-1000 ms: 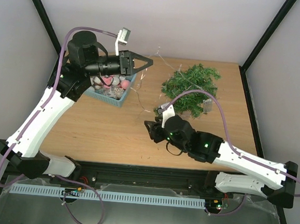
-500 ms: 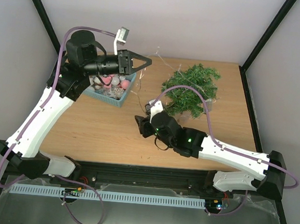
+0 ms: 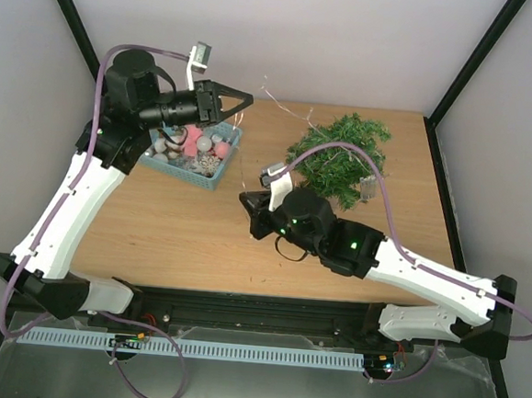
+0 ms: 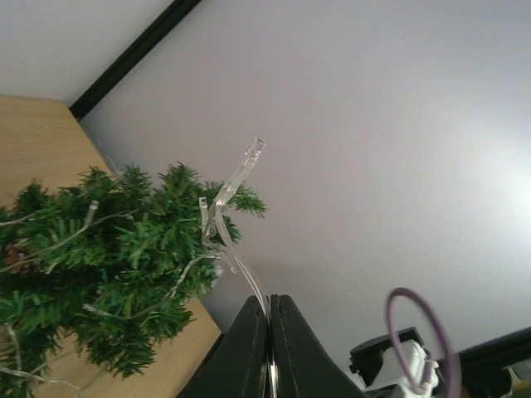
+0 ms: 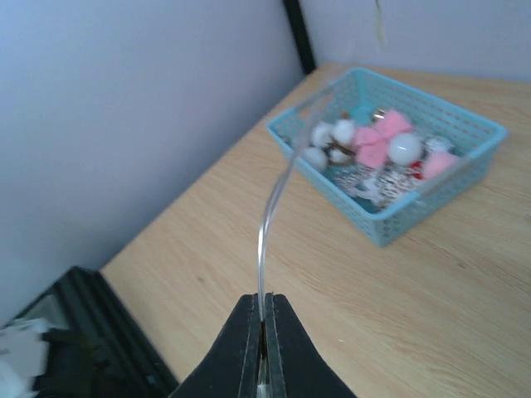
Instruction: Decorate the small christmas tree
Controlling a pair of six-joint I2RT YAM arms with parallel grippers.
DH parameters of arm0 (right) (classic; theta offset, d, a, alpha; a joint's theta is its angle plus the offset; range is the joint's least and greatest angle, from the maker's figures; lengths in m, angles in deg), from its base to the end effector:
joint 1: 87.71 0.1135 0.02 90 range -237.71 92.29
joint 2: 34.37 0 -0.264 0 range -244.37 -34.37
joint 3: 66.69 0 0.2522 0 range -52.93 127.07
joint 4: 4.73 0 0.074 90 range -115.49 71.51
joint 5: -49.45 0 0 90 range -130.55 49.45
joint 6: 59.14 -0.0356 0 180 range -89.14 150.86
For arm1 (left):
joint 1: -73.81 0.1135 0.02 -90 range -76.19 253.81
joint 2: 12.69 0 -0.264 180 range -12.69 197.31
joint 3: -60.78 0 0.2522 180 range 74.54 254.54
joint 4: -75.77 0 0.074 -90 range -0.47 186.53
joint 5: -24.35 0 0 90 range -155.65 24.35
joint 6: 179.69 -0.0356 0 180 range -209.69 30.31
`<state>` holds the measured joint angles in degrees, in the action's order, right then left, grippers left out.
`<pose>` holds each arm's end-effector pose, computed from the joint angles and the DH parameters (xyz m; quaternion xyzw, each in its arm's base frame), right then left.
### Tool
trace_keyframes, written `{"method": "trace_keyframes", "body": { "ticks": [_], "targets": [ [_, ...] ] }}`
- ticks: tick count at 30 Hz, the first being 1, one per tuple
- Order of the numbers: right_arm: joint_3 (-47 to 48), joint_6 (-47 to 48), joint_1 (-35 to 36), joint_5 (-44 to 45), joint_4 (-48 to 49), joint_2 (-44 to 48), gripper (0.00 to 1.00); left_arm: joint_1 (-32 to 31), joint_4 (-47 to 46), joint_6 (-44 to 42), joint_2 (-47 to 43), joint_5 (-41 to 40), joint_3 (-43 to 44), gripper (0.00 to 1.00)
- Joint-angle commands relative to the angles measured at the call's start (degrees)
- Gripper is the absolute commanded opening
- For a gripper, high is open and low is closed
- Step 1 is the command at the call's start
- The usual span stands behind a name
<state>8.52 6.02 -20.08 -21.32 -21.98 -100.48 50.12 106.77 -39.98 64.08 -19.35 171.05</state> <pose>0.1131 0.2440 0.3795 -0.1699 0.7335 0.3791 0.5379 0.2354 -0.1314 0.5140 0.1336 0.6834 -0.6149 0.3701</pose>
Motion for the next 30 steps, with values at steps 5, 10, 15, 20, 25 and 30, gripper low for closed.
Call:
{"method": "trace_keyframes", "body": {
  "ticks": [5, 10, 15, 20, 25, 30],
  "targets": [
    [15.4, 1.5, 0.4, -13.7, -9.2, 0.3, 0.01, 4.1, -5.3, 1.3, 1.7, 1.3, -4.8, 0.02],
    [27.9, 3.7, 0.4, -14.0, -15.5, -3.7, 0.01, 5.5, -7.2, 2.1, 4.2, 1.8, -6.2, 0.02],
    [42.7, 3.2, -6.4, -24.4, -20.1, -10.5, 0.01, 6.9, -8.8, 2.7, 6.1, 0.9, -7.1, 0.03],
    [51.0, -1.9, -16.0, -37.0, -17.5, -15.2, 0.01, 7.9, -10.8, 4.1, 8.8, 0.9, -7.0, 0.05],
    [61.8, -6.3, -23.1, -45.2, -16.4, -22.1, 0.01, 8.4, -13.4, 5.5, 12.0, 1.3, -6.7, 0.1],
    [68.5, -14.0, -31.1, -53.6, -11.0, -28.1, 0.01, 8.9, -15.2, 6.0, 13.7, 1.8, -7.8, 0.23]
  ]
}}
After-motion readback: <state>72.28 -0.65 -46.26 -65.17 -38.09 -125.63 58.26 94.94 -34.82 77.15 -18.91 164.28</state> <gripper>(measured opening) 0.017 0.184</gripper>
